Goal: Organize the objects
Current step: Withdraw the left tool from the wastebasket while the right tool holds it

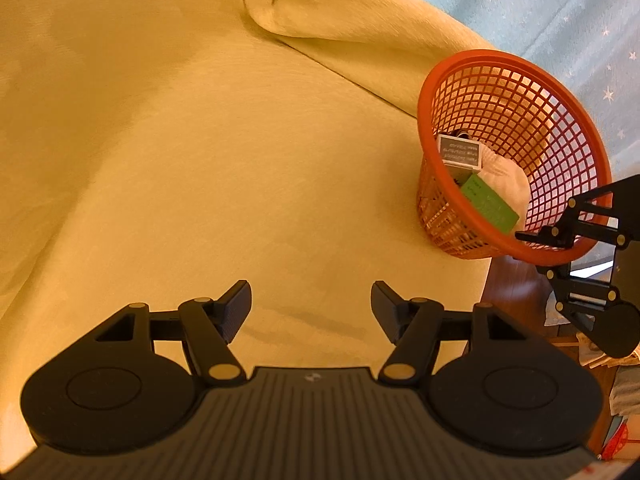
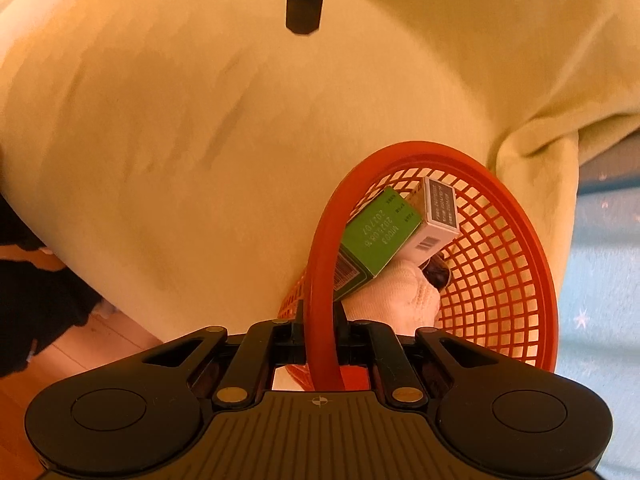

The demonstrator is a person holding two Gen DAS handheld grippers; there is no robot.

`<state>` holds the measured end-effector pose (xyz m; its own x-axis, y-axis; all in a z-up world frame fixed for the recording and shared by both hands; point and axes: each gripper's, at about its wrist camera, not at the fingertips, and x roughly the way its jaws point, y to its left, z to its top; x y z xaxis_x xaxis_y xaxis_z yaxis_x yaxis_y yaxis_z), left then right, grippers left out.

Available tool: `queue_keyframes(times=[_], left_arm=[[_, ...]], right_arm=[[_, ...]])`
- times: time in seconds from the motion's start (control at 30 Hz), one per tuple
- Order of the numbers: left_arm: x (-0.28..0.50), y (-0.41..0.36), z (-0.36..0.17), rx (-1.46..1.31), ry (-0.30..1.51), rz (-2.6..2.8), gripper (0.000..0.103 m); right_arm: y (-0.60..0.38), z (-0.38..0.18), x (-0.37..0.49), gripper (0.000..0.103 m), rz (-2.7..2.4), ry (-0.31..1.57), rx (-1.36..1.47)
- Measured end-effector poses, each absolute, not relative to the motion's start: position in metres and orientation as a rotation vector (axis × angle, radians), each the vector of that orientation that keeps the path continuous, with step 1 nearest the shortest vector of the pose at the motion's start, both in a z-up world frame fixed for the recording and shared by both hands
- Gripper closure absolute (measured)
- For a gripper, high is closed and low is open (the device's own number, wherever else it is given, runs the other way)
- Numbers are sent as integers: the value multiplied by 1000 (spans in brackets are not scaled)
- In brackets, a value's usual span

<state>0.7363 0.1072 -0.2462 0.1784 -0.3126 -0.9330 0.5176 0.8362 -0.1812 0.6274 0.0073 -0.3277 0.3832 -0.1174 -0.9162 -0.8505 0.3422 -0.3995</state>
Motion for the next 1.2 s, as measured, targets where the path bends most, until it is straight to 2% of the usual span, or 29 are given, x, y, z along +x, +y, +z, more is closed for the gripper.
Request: queue_keyframes(times=[0.37,0.67,0.93,1.2], left_arm=[[715,140,-220,201,1223,-552,35],[692,141,-207,215,1162,-527,18],[655,119,-197,194,1136,-473,7],[596,76,-186,138,1109,-376,4]], right_arm=[[46,-299,607,98,635,1035,-1142],[49,-280,579,98,632,1009,-1139],[26,-273,538,98,672,984,-1133],[-19,-271,488,97,753,916,-1162]])
